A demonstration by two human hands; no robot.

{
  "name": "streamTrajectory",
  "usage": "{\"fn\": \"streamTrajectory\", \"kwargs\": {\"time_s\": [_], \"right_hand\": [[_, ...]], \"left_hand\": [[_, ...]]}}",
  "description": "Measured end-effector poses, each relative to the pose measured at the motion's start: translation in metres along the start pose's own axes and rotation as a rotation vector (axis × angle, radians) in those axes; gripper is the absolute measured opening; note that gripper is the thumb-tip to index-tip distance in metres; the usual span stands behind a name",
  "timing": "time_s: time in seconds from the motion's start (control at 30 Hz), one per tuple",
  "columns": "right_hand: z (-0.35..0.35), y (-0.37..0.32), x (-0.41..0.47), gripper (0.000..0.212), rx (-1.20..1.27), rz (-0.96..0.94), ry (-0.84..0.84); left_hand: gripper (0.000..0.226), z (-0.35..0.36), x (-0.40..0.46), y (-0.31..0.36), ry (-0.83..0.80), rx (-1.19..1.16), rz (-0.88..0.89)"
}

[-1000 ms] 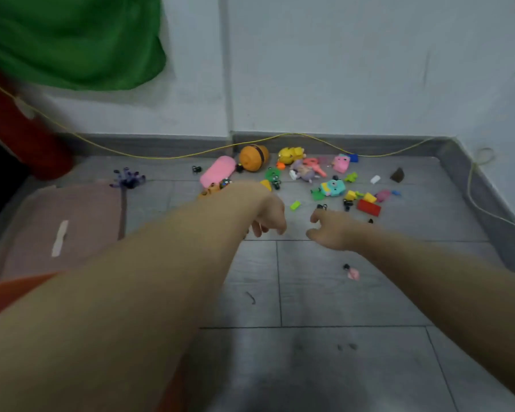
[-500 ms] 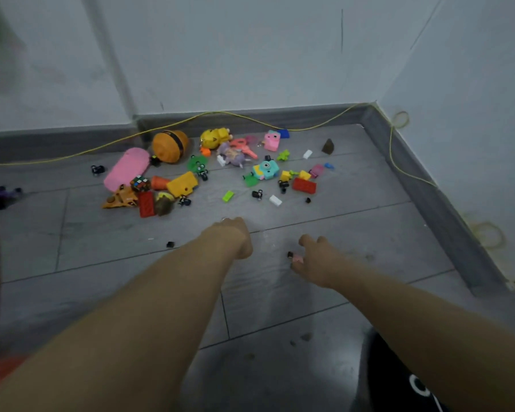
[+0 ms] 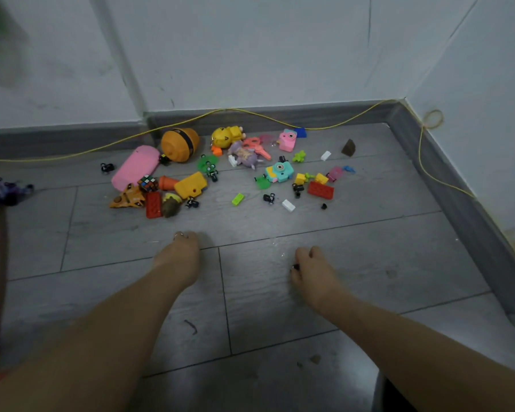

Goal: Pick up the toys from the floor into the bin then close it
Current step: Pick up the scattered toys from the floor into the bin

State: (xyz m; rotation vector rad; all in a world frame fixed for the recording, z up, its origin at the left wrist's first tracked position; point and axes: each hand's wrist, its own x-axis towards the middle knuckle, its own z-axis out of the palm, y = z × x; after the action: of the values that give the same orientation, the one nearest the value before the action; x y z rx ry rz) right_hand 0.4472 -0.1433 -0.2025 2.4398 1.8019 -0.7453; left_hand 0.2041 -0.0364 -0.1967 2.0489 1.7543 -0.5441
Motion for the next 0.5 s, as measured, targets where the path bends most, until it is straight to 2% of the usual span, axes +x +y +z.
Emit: {"fn": "streamTrajectory", "kwargs": {"time_s": [0.2,0.37,0.43,0.5], "right_hand": [[-0.002,0.004,0.007,0.029,0.018,-0.040,-0.027],[-0.024,0.007,0.014,0.013,0.006,-0.196,-0.060],[-0.033,0.008,0.021,0.023,0.099,-0.176,-0.080],[-0.048,0.007,0.029,0.029,0.322,-0.063,-0.121]], "left_hand": [[0.045,0.001,0.004,0.004,0.045,-0.094,0.025],[0.032,-0.025,0.004,0.022,0.073,-0.103,0.058],[0.030,-0.038,0.006,0.033,0.082,-0.145,0.085],[0.028,-0.054,0.008,0.047,0.077,-0.212,0.110]]}}
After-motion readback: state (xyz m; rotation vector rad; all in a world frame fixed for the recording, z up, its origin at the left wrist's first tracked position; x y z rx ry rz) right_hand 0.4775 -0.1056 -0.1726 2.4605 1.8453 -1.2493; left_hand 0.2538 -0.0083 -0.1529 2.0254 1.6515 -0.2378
